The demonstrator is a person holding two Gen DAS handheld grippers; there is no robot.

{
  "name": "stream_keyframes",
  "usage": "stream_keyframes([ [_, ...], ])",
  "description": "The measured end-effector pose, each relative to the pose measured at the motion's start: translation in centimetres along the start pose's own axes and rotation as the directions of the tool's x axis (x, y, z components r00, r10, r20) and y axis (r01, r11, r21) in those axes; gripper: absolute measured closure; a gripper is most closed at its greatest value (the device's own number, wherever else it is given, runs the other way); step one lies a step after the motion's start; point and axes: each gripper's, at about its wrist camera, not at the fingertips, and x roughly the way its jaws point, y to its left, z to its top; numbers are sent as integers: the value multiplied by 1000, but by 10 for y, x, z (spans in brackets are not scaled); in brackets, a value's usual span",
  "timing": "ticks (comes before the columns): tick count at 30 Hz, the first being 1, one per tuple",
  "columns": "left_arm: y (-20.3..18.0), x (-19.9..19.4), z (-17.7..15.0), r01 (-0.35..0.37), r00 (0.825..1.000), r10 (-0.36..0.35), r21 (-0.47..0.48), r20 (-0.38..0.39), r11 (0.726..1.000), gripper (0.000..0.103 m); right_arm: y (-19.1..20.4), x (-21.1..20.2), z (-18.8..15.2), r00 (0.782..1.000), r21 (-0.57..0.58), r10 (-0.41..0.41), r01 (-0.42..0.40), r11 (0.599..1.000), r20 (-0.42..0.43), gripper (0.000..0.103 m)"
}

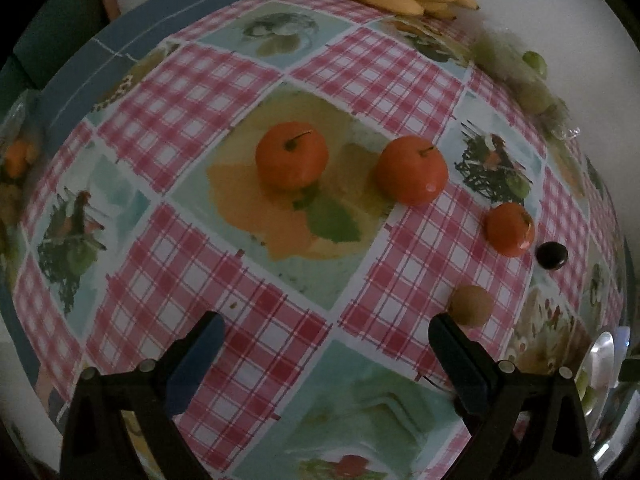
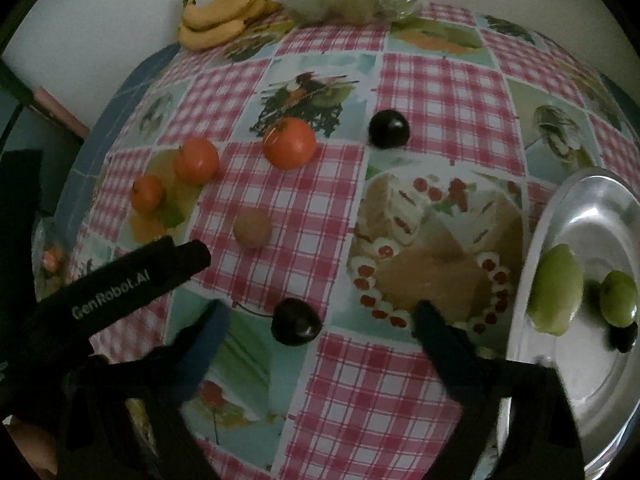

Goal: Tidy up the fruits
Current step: 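Grasp a dark plum with the right tool while the left tool grasps a brown kiwi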

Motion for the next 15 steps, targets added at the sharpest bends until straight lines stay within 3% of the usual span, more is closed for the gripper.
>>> stream_keyframes([
  [6, 6, -3, -1, 24, 1000, -24, -11, 2, 1000, 1, 6, 6, 0, 1000, -25, 8, -8, 1000, -21, 48],
  [15, -2, -13, 3, 44, 999, -44, -5, 10, 999, 1, 18, 13, 2, 999, -49, 16, -17, 999, -33, 65],
])
